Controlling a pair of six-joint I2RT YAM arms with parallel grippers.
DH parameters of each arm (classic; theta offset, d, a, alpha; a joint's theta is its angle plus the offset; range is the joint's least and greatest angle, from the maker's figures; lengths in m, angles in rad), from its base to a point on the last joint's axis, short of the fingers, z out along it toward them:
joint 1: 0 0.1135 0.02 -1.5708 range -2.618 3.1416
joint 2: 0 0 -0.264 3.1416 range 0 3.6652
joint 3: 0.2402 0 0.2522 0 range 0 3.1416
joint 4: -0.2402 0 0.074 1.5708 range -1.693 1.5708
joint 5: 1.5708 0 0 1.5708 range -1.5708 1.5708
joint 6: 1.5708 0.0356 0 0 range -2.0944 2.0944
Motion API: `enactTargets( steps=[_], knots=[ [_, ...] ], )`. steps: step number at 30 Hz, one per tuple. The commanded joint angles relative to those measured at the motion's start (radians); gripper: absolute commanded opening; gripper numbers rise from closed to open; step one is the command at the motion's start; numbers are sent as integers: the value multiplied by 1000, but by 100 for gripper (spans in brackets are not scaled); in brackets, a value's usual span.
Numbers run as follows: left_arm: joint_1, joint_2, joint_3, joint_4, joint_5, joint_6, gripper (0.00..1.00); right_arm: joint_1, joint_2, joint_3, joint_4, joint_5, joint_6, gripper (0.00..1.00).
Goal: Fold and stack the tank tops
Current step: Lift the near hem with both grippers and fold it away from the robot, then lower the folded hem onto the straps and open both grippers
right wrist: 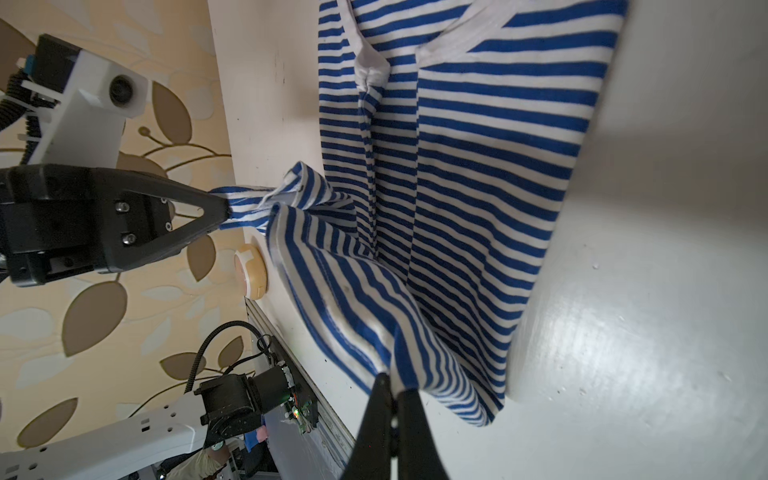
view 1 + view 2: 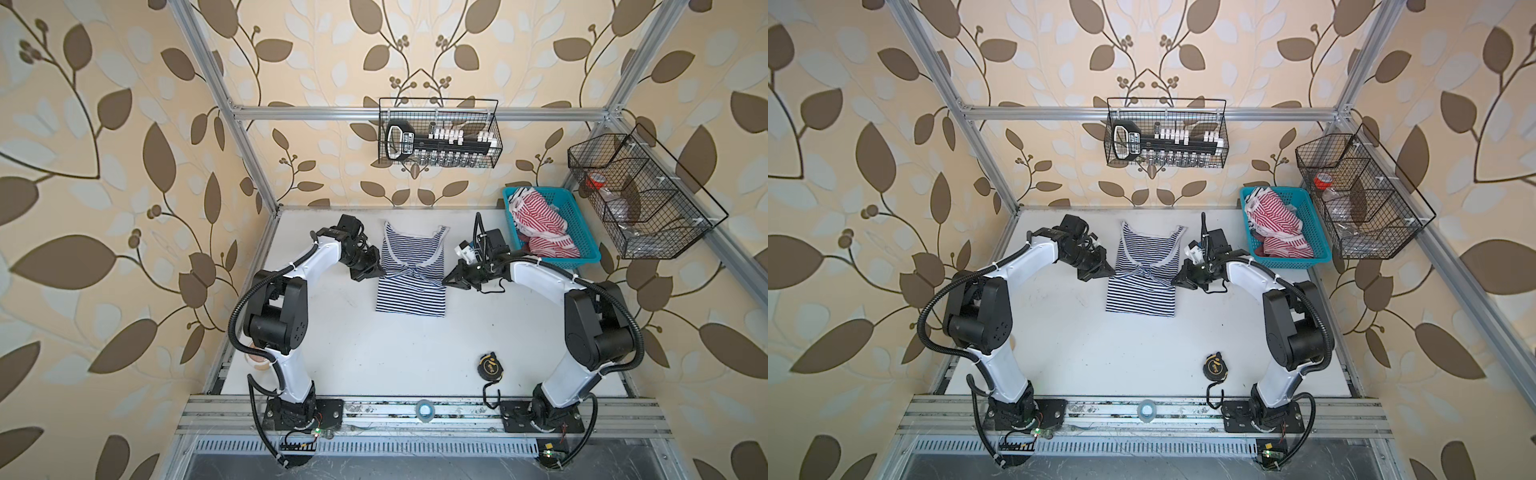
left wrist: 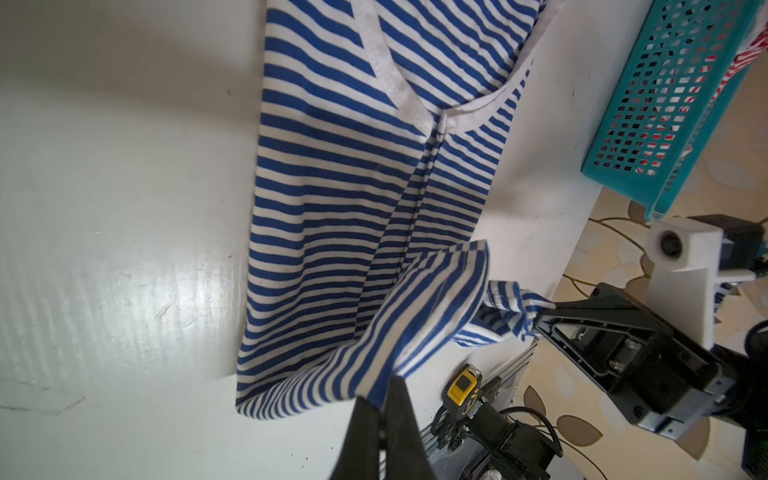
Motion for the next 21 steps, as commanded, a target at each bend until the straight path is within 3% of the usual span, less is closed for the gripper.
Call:
enactTargets(
  steps=[1, 21],
  knots=[
    [16, 27, 57, -13, 43, 33, 0, -6, 50, 62, 1, -34, -20, 0],
    [24, 217, 200, -10, 98, 34, 0, -44, 172, 99, 57, -48, 11, 0]
  ],
)
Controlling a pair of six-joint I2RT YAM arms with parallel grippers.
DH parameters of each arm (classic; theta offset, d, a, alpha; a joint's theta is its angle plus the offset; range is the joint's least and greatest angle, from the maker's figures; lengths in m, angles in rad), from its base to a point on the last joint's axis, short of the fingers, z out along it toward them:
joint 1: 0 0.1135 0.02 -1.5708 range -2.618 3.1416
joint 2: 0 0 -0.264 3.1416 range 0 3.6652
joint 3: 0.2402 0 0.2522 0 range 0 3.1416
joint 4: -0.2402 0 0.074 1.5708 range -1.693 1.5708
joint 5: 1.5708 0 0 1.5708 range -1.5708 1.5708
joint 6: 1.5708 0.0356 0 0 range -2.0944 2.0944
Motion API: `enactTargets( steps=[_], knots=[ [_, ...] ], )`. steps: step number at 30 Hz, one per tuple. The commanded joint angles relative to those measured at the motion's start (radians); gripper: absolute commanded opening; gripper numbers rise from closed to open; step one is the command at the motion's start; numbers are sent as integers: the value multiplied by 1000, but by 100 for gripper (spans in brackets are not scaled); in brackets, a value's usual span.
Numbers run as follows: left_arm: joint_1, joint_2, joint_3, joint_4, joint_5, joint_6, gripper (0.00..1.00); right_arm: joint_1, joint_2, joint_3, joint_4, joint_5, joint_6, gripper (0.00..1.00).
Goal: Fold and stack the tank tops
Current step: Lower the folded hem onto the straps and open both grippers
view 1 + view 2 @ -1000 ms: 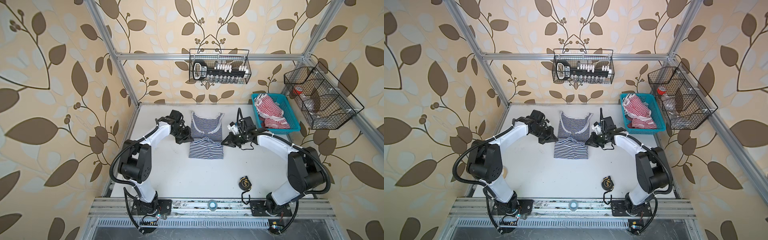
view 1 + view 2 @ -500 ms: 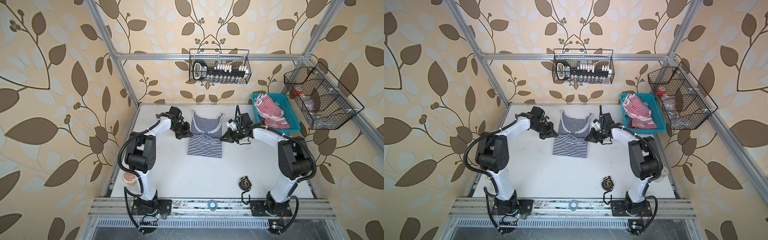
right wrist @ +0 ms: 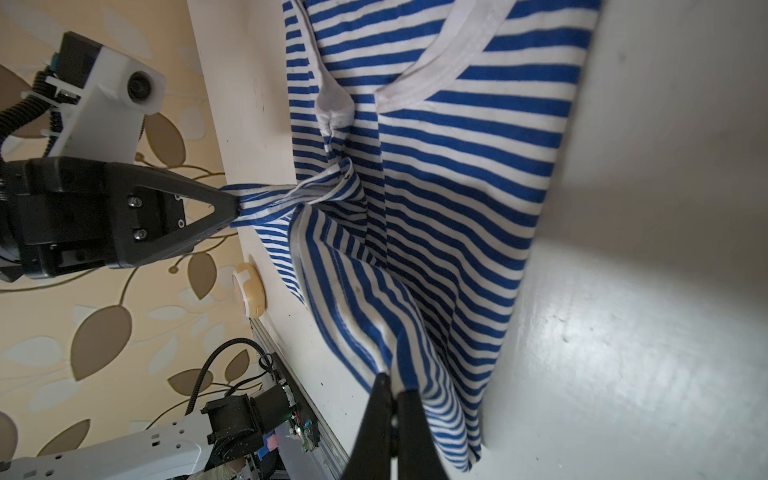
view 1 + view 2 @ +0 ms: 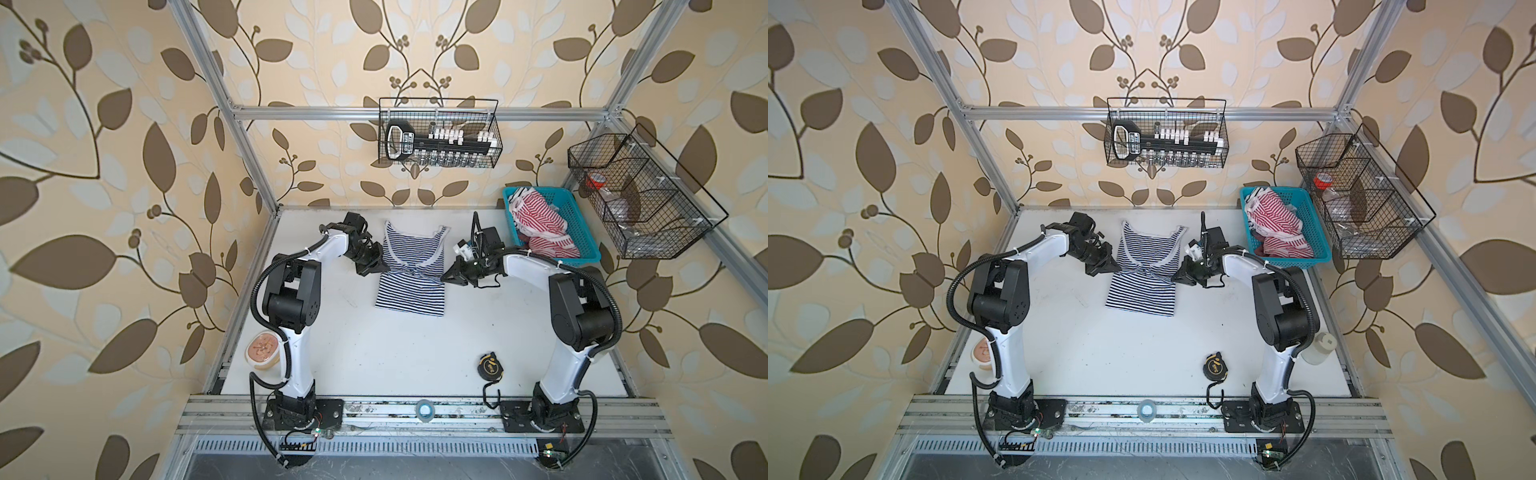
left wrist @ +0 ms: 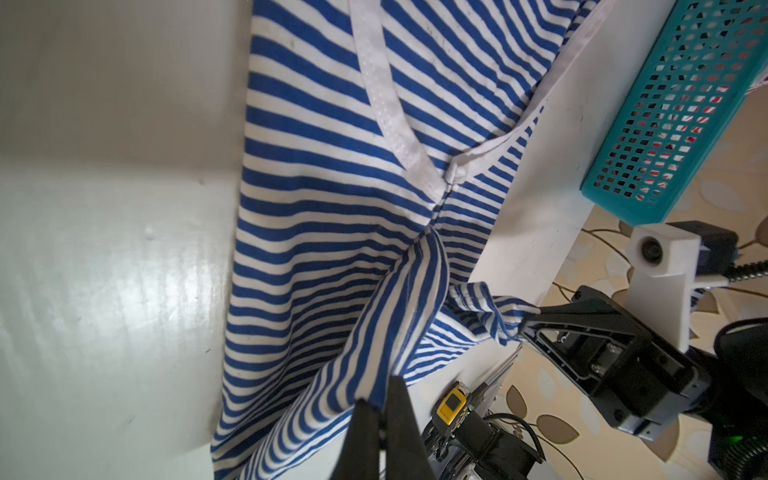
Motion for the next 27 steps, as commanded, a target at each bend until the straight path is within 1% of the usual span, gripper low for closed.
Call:
enactTargets(
  steps=[1, 10, 11, 12, 13, 15, 17, 18, 21, 22, 24, 27],
  knots=[
    [15, 22, 56, -14, 35, 33, 0, -11, 38, 25, 25, -25, 6, 0],
    [24, 72, 63, 14, 46, 12, 0, -22, 103, 62, 41, -31, 12, 0],
    [25, 75, 62, 17, 46, 10, 2, -22, 111, 65, 42, -31, 13, 0],
    [28, 78, 62, 20, 46, 6, 9, -21, 116, 70, 43, -32, 13, 0],
    [30, 81, 59, 26, 46, 1, 13, -22, 124, 75, 45, -33, 13, 2],
    [33, 88, 59, 33, 47, -7, 15, -23, 134, 83, 47, -34, 14, 5],
    [38, 97, 63, 41, 59, -14, 29, -28, 142, 87, 52, -33, 20, 10],
    [44, 103, 65, 48, 70, -23, 32, -32, 144, 84, 61, -30, 27, 15],
    [52, 106, 65, 79, 99, -48, 39, -39, 141, 75, 80, -24, 41, 26],
    [52, 105, 65, 84, 100, -53, 42, -41, 139, 74, 83, -22, 44, 29],
    [53, 100, 67, 91, 103, -63, 45, -41, 130, 72, 91, -21, 50, 31],
    [53, 87, 62, 108, 118, -76, 45, -39, 114, 69, 100, -22, 59, 33]
  ],
)
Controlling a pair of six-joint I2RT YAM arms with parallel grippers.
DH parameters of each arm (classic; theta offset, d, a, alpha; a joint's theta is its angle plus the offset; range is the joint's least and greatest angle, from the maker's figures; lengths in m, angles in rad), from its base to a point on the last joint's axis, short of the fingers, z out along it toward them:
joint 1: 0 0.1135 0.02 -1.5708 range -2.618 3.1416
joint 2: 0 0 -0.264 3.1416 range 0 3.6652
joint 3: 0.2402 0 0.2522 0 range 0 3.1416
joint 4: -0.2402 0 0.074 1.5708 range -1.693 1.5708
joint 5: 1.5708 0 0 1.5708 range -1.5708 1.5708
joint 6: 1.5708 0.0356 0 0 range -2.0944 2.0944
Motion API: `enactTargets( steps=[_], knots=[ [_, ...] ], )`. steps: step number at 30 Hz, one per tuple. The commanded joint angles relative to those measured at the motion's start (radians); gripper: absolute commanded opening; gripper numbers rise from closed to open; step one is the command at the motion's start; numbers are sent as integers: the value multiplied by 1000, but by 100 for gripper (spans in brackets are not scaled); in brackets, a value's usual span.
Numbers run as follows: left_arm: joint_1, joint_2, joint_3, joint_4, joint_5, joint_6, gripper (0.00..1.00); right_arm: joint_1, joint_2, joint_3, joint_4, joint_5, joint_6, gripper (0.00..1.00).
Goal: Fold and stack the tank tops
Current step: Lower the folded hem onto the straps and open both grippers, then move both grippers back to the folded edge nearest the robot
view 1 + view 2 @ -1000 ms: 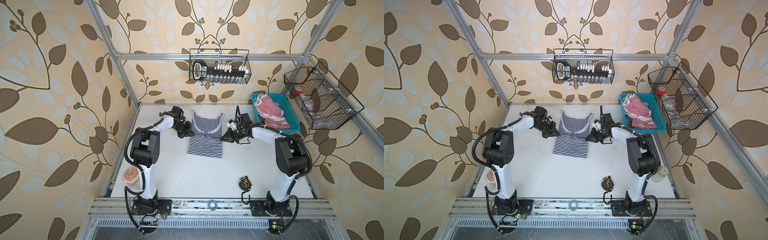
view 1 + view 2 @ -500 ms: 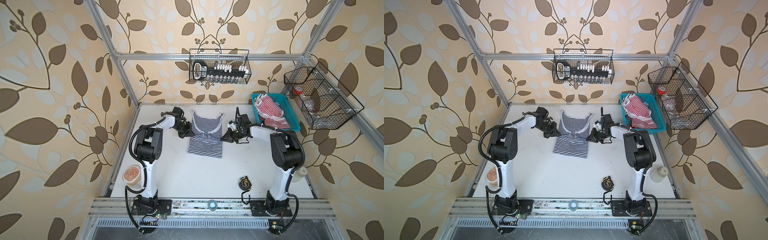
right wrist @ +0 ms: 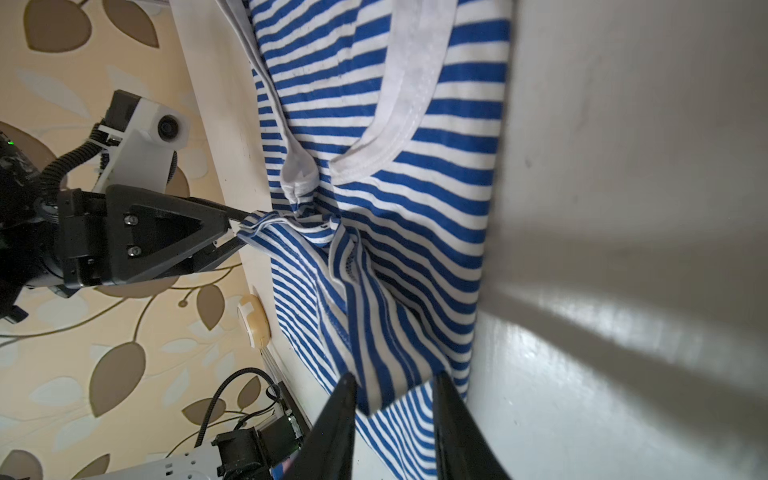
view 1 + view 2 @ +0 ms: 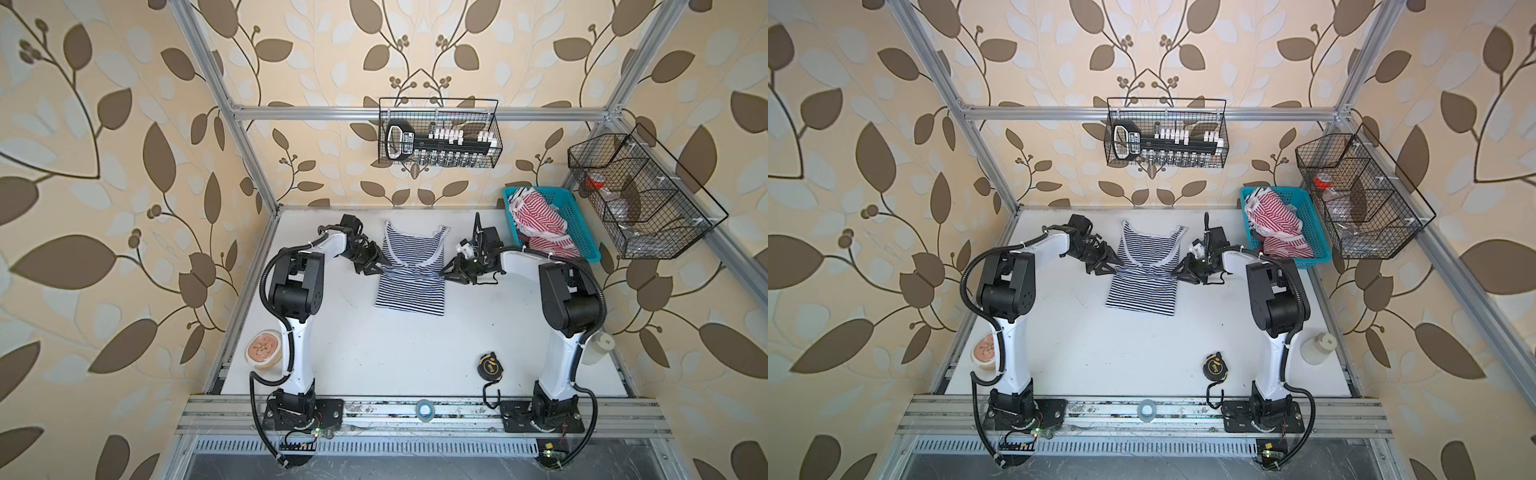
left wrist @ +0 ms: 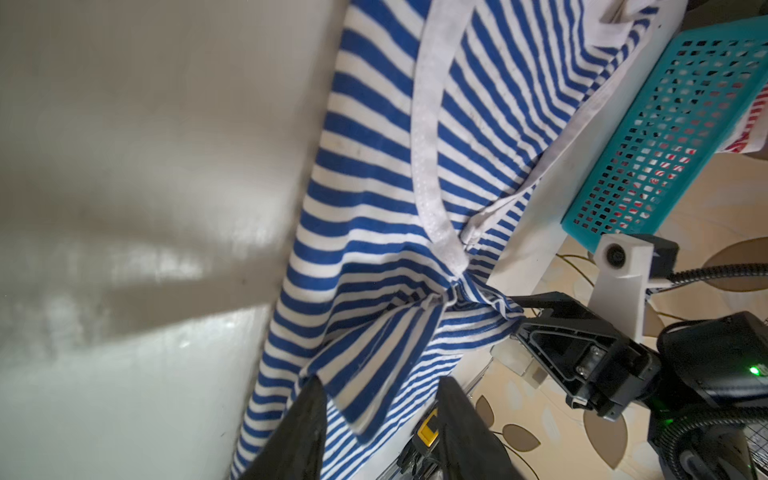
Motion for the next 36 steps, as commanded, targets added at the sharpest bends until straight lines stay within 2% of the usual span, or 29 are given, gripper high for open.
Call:
enactTargets(
  steps=[1, 8, 14, 21, 26, 29, 32, 36],
  knots=[
    [7, -32, 27, 30, 49, -23, 47, -1, -15, 17, 22, -4, 13, 34],
    [8, -29, 32, 71, 68, -65, 48, -4, -28, 17, 36, -8, 25, 36],
    [17, -1, 43, 100, 74, -106, 48, -19, -6, 7, 101, -36, 76, 33],
    [41, 1, 9, 146, 56, -164, 49, -46, 15, 5, 156, -40, 118, 32],
    [56, -40, -26, 161, 7, -186, 49, -62, -40, -16, 134, -6, 100, 32],
    [56, -103, -35, 103, -62, -135, 49, -57, -108, -17, 46, 54, 36, 31],
    [51, -182, -47, -13, -143, -33, 49, -26, -194, -54, -75, 149, -58, 31],
    [29, -290, -118, -136, -242, 61, 49, 34, -296, -137, -179, 233, -139, 36]
  ],
)
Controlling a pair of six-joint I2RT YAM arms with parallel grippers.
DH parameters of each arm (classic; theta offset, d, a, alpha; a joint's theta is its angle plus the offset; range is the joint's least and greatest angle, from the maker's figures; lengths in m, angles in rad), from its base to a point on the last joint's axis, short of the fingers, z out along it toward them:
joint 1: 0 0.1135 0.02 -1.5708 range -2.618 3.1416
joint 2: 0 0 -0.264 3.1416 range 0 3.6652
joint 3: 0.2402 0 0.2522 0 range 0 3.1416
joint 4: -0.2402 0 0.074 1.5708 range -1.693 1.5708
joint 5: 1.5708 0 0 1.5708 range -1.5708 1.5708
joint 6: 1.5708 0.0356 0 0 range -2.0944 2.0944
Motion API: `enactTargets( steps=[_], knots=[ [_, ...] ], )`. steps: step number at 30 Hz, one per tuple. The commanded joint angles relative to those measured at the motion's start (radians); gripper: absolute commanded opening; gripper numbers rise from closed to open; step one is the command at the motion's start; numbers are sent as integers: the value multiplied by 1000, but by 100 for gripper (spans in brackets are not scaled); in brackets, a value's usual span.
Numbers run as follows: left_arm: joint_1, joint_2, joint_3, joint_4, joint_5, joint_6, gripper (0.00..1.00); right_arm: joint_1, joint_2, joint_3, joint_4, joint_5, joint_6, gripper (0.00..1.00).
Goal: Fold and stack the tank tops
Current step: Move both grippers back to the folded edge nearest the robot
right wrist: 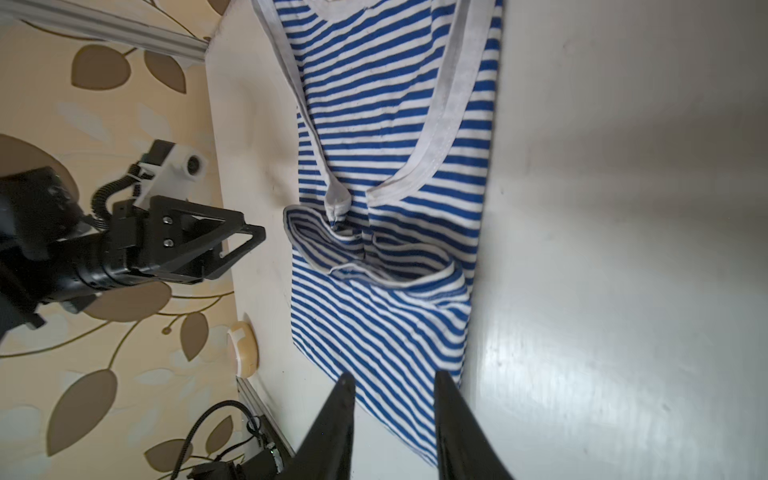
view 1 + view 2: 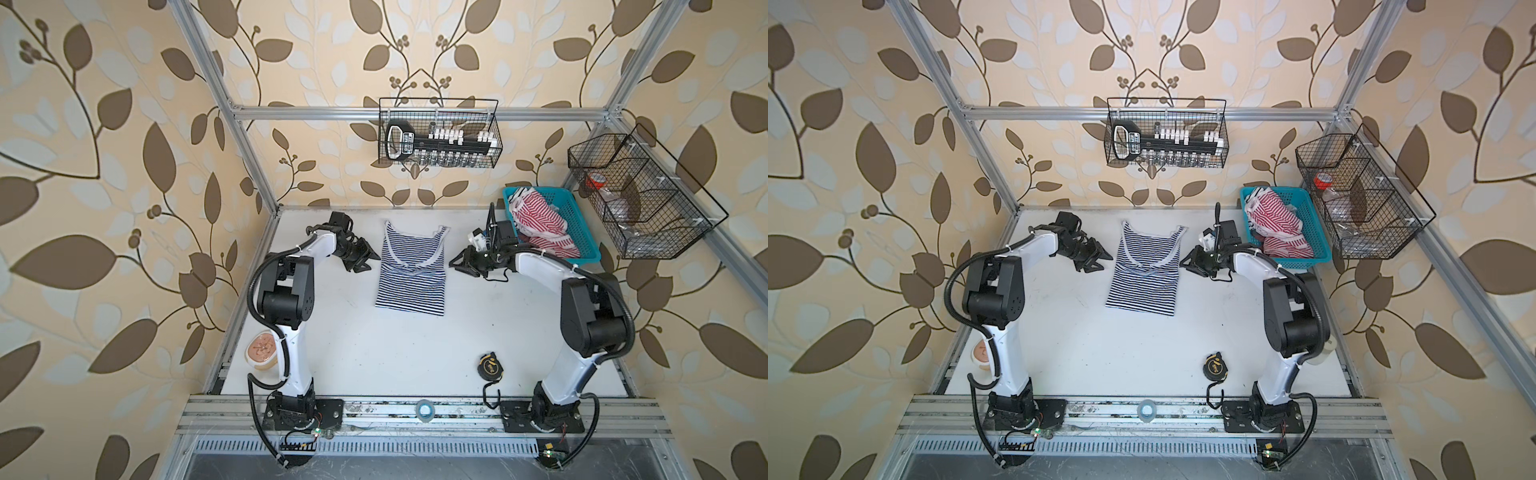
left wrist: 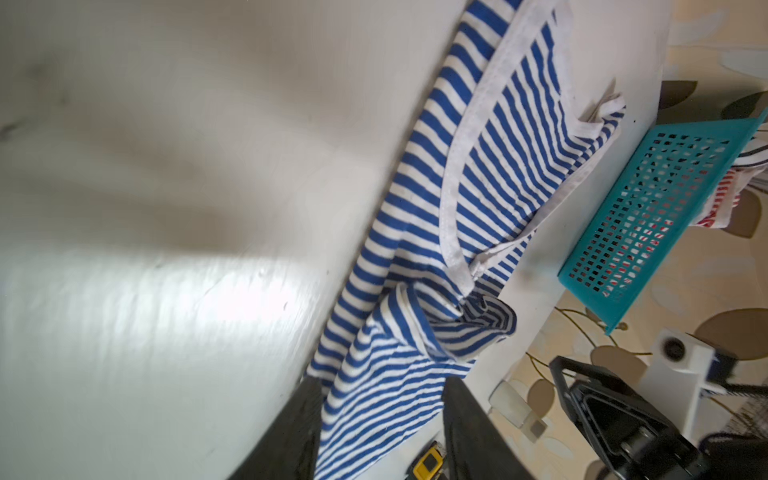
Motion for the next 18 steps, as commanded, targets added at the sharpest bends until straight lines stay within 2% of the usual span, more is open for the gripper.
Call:
enactTargets(
  steps=[1, 5, 12, 18],
  knots=[
    [-25, -152, -54, -147, -109, 123, 49, 47, -68, -91, -127, 83, -94, 37],
    [-70, -219, -162, -186, -167, 178, 49, 108, -126, -189, -119, 93, -97, 39],
    [-94, -216, -306, -86, -131, 155, 49, 149, -127, -312, 0, 68, -20, 40],
    [-97, -200, -335, -24, -95, 121, 50, 176, -97, -355, 84, 55, 40, 41]
  ],
)
